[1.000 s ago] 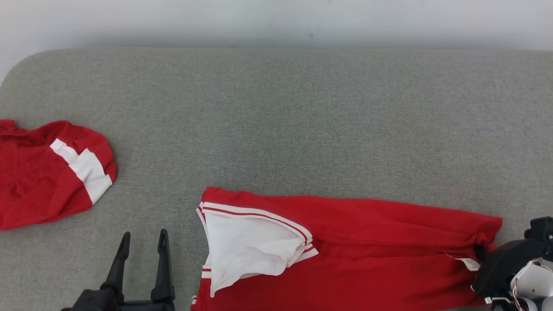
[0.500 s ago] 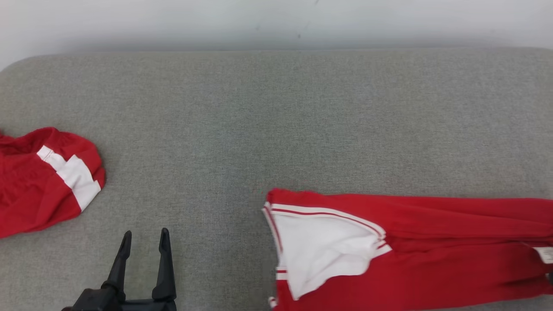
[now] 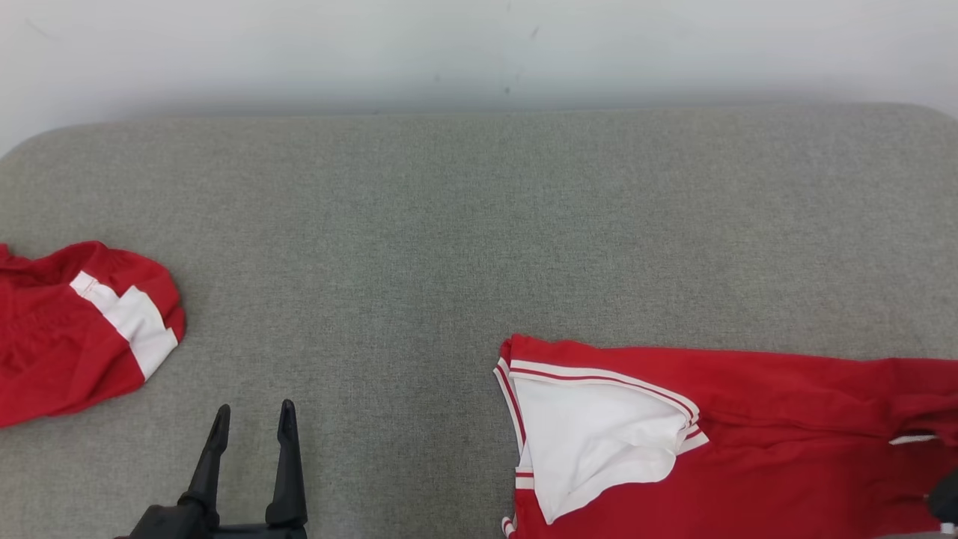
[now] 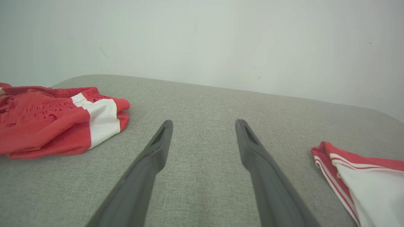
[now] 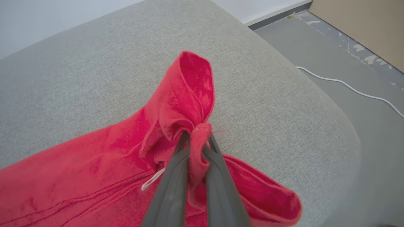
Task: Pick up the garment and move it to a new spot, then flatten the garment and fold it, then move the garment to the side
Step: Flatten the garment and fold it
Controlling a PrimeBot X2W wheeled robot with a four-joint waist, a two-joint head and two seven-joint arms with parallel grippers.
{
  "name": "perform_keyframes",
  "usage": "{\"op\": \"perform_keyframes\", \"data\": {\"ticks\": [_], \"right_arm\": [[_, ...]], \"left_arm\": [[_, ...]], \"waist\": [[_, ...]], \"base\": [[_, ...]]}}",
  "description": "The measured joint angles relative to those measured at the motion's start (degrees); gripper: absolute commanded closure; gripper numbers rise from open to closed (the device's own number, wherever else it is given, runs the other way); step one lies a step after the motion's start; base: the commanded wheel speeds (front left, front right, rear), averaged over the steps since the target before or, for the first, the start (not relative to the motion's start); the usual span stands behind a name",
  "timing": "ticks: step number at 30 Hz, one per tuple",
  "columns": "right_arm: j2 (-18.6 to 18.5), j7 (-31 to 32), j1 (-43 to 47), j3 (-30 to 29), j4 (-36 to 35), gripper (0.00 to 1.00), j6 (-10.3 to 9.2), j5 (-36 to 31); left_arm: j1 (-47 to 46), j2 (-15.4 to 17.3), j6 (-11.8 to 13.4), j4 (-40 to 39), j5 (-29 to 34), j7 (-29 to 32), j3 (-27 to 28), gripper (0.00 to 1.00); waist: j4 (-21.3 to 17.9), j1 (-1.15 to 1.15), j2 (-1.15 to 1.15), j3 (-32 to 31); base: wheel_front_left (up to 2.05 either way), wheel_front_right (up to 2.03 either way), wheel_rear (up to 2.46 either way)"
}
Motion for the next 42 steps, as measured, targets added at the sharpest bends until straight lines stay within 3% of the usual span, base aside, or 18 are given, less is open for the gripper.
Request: {"op": "perform_keyframes", "data": {"ticks": [12, 23, 28, 39, 40, 42], "right_arm": [[0.5, -0.3, 6.0, 22.8, -4.2, 1.00, 0.00, 11.0], [0.5, 0.7, 3.8, 41.9, -3.0, 1.00, 0.00, 17.7], [0.5, 0.5, 2.3, 46.1, 0.6, 1.00, 0.00, 18.0], [0.5, -3.1, -3.4, 49.4, 11.6, 1.00, -0.01, 19.5], [0.5, -3.1, -3.8, 49.8, 12.6, 0.97, -0.01, 19.9], [0.5, -3.8, -4.4, 50.6, 14.2, 0.50, -0.01, 20.4]], "left_arm": [[2.1, 0.0, 0.0, 0.7, -0.7, 0.0, -0.9, 0.00], [2.6, 0.0, 0.7, 0.7, -1.0, 0.0, -1.7, 0.00], [2.5, 0.0, 0.9, 0.7, -1.3, 0.0, -2.0, 0.00], [1.9, 0.0, 1.0, 0.8, -1.8, 0.0, -2.5, 0.00], [1.8, 0.0, 1.0, 0.9, -1.8, 0.0, -2.6, 0.00], [1.7, 0.0, 1.0, 1.0, -1.8, 0.0, -2.6, 0.00]], "waist": [[1.4, -0.01, 0.00, -3.4], [3.9, -0.01, 0.00, -4.7], [4.7, -0.01, 0.00, -4.3], [6.0, 0.00, 0.00, -3.1], [6.2, 0.00, 0.00, -3.1], [6.4, 0.00, 0.00, -2.9]], "base": [[0.00, 0.00, 0.00], [0.00, 0.00, 0.00], [0.00, 0.00, 0.00], [0.00, 0.00, 0.00], [0.00, 0.00, 0.00], [0.00, 0.00, 0.00]]}}
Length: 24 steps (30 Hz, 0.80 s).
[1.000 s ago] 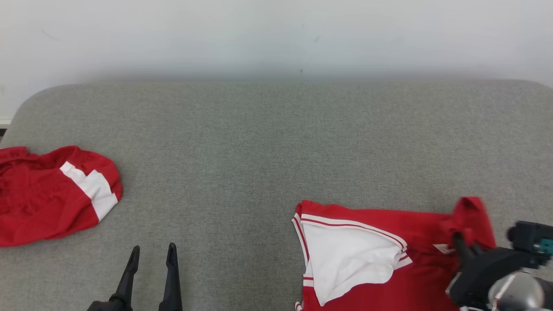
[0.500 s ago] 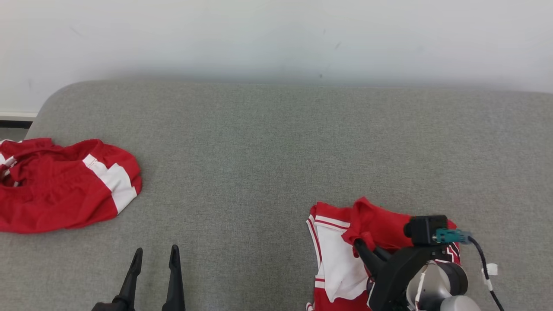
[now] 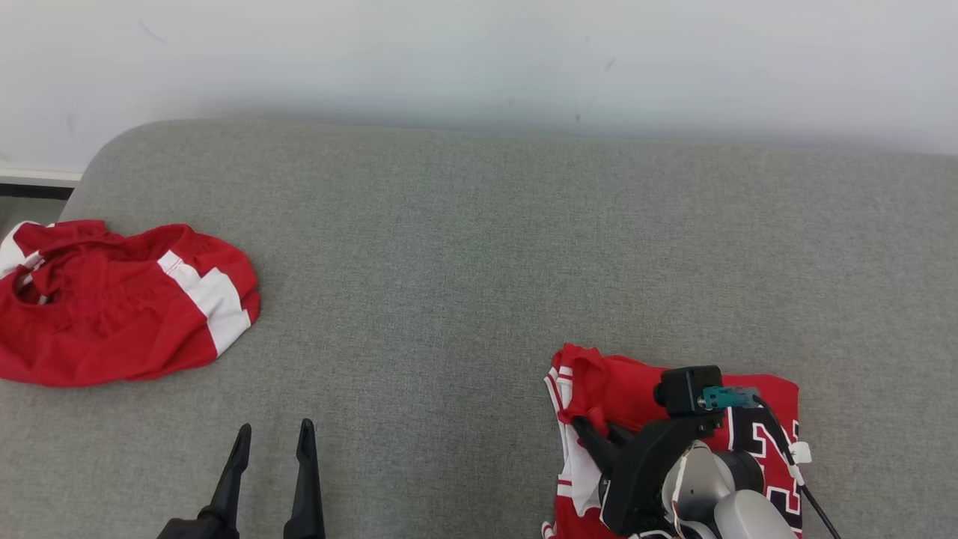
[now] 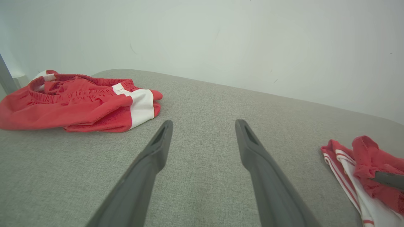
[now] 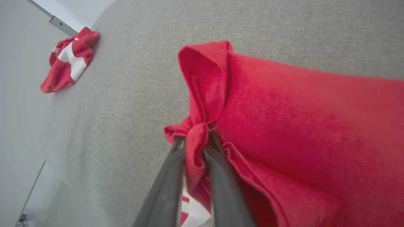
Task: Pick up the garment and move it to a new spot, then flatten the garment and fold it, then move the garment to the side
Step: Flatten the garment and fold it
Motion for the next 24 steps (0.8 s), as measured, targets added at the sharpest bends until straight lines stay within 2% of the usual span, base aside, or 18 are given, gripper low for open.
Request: {"op": "perform_keyframes", "data": {"ticks": [1, 5, 7, 10, 13, 16, 20, 24], "right_arm": [[0.0, -0.2, -0.3, 0.3, 0.8, 0.00, 0.00, 0.1], [0.0, -1.0, -1.3, 1.2, 2.0, 0.00, 0.00, 2.0], [0.0, -1.4, -1.3, 2.5, 0.9, 0.00, 0.00, 6.0], [0.0, -2.0, -0.4, 4.5, -3.5, 0.00, 0.00, 14.7], [0.2, -3.0, 0.9, 3.8, -9.1, 0.00, 0.00, 17.5], [0.1, -3.9, 2.7, -0.7, -14.3, 0.00, 0.00, 16.7], [0.1, -4.9, 5.2, -9.8, -18.9, 0.00, 0.00, 12.0], [0.0, -3.5, 7.9, -16.5, -19.8, 0.00, 0.00, 1.6]], "left_arm": [[0.0, 0.0, 0.0, 0.0, 0.0, 0.0, 0.0, 0.00], [-0.5, 0.0, -0.1, 0.2, -0.1, 0.0, 0.4, 0.00], [-0.6, 0.0, -0.2, 0.4, -0.1, 0.0, 0.5, 0.00], [-0.6, 0.0, -0.2, 0.4, -0.1, 0.0, 0.9, 0.00], [-0.4, 0.0, -0.1, 0.1, -0.1, 0.0, 1.3, 0.00], [-0.1, 0.0, -0.1, -0.3, -0.1, 0.0, 1.6, 0.00], [0.0, 0.0, -0.1, -0.5, -0.1, 0.0, 1.3, 0.00], [0.0, 0.0, -0.1, -0.5, -0.1, 0.0, 0.6, 0.00]], "waist": [[0.1, 0.00, 0.00, 0.1], [0.3, 0.00, 0.00, 0.3], [0.2, 0.00, 0.00, 0.3], [-0.1, 0.00, 0.00, 0.2], [-0.7, 0.00, 0.00, 0.0], [-1.5, 0.00, 0.00, -0.1], [-2.4, 0.00, 0.00, -0.2], [-2.8, 0.00, 0.00, 0.0]], "base": [[0.00, 0.00, 0.00], [0.00, 0.00, 0.00], [0.00, 0.00, 0.00], [0.00, 0.00, 0.00], [0.00, 0.00, 0.00], [0.00, 0.00, 0.00], [0.00, 0.00, 0.00], [0.00, 0.00, 0.00]]}}
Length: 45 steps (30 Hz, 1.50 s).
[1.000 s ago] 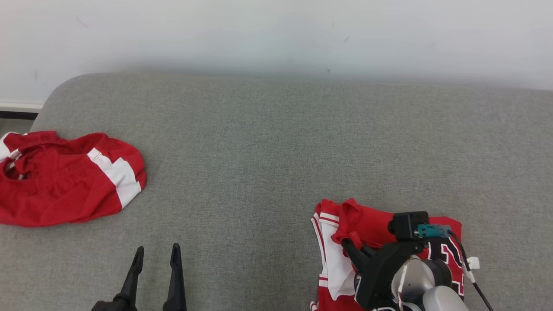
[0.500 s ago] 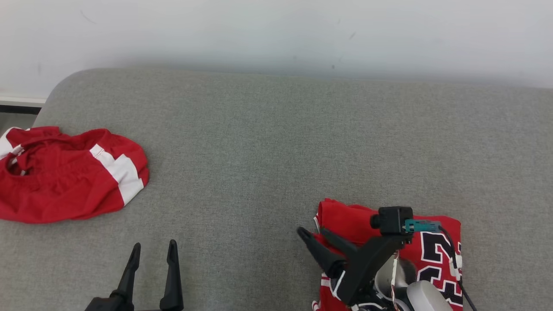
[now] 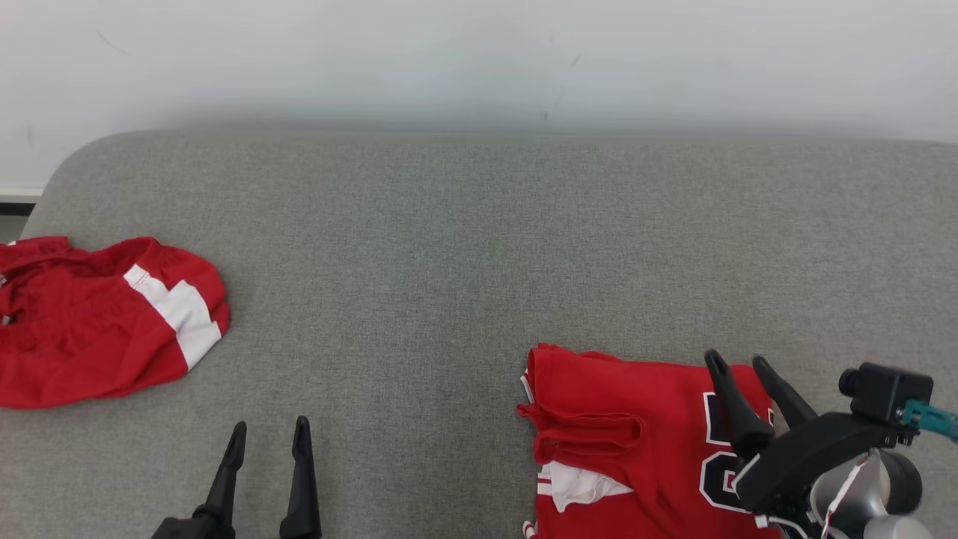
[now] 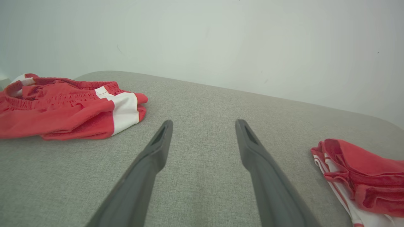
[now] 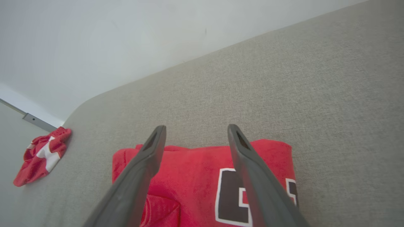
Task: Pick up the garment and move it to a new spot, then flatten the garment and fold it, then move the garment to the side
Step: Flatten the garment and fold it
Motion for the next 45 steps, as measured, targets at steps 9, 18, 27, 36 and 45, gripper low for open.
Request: {"op": "perform_keyframes", "data": {"ticks": [9, 18, 27, 36, 45], "right_arm": [[0.0, 0.6, 4.0, -0.3, 3.0, 1.00, 0.00, -10.0], [0.0, 0.1, 4.2, 5.5, 8.1, 1.00, 0.00, -17.2], [0.0, 4.3, 4.8, 18.3, 9.7, 1.00, 0.00, -12.3], [-1.7, 15.9, 10.6, 29.2, 0.8, 1.00, 0.00, -2.7], [-0.9, 6.4, 8.6, 23.9, -5.6, 0.00, 0.00, -1.6]], "left_arm": [[-0.6, 0.0, 0.1, 0.1, 0.0, 0.0, 0.3, 0.00], [-0.7, 0.0, 0.2, 0.0, 0.0, 0.0, 0.5, 0.00], [-0.5, 0.0, 0.0, 0.3, 0.1, 0.0, 0.3, 0.00], [0.5, 0.0, -0.1, 0.1, 0.2, 0.0, 0.7, 0.00], [0.5, 0.0, 0.1, 0.0, 0.5, 0.0, 1.1, 0.00]], "waist": [[0.3, 0.00, 0.00, 0.4], [0.3, 0.00, 0.00, 0.7], [1.0, 0.00, 0.00, -0.3], [0.5, 0.00, 0.00, -1.0], [-0.1, 0.00, 0.00, -1.9]], "base": [[0.00, 0.00, 0.00], [0.00, 0.00, 0.00], [0.00, 0.00, 0.00], [0.00, 0.00, 0.00], [0.00, 0.00, 0.00]]}}
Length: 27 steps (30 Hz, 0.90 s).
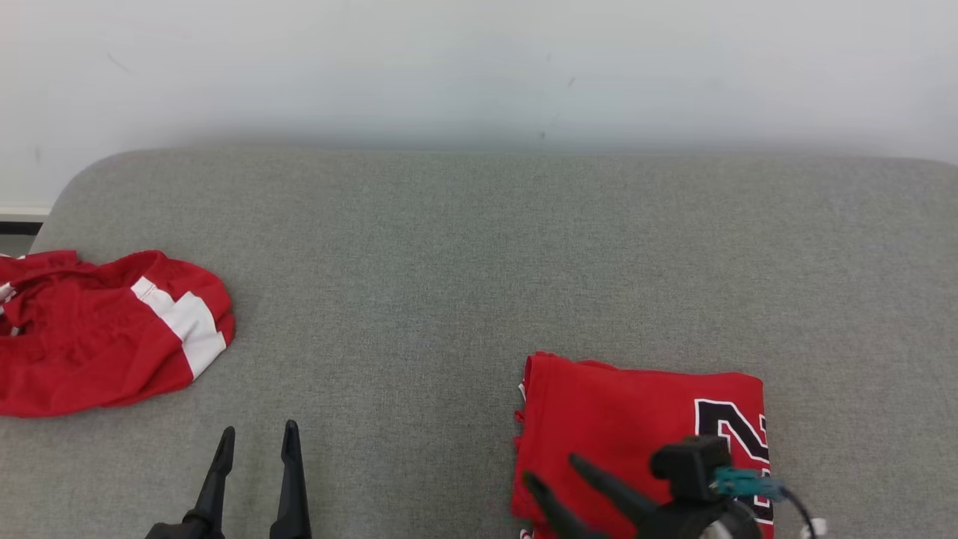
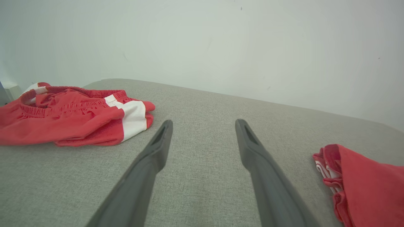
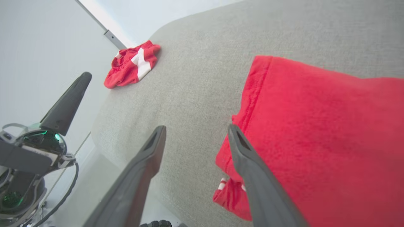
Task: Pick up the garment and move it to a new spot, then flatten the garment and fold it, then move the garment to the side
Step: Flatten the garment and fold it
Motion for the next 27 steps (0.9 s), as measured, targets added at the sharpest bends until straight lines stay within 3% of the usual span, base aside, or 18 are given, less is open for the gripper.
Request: {"op": "perform_keyframes", "data": {"ticks": [12, 16, 23, 27], "right_arm": [[0.9, -16.6, -1.2, -13.9, 1.4, 0.00, 0.00, -5.7], [0.9, -21.1, -1.3, -20.4, 3.3, 0.00, 0.00, -11.8], [-4.2, -28.8, -1.5, -20.8, 10.1, 0.00, 0.00, -15.5], [-5.3, -33.6, -1.1, -20.9, 14.6, 0.00, 0.00, -16.8]], "left_arm": [[1.9, 0.0, 0.9, -0.3, 0.7, 0.0, 1.3, 0.00], [2.3, 0.0, 0.7, 0.1, 2.8, 0.0, 1.9, 0.00], [2.0, 0.0, 1.0, 2.0, 4.2, 0.0, 3.0, 0.00], [2.0, 0.0, 1.1, 3.2, 4.4, 0.0, 3.9, 0.00]], "waist": [[-0.5, 0.00, 0.00, -3.5], [-1.2, 0.00, 0.00, -5.1], [-2.6, 0.00, 0.00, -5.9], [-3.2, 0.00, 0.00, -6.3]], "base": [[0.00, 0.00, 0.00], [0.00, 0.00, 0.00], [0.00, 0.00, 0.00], [0.00, 0.00, 0.00]]}}
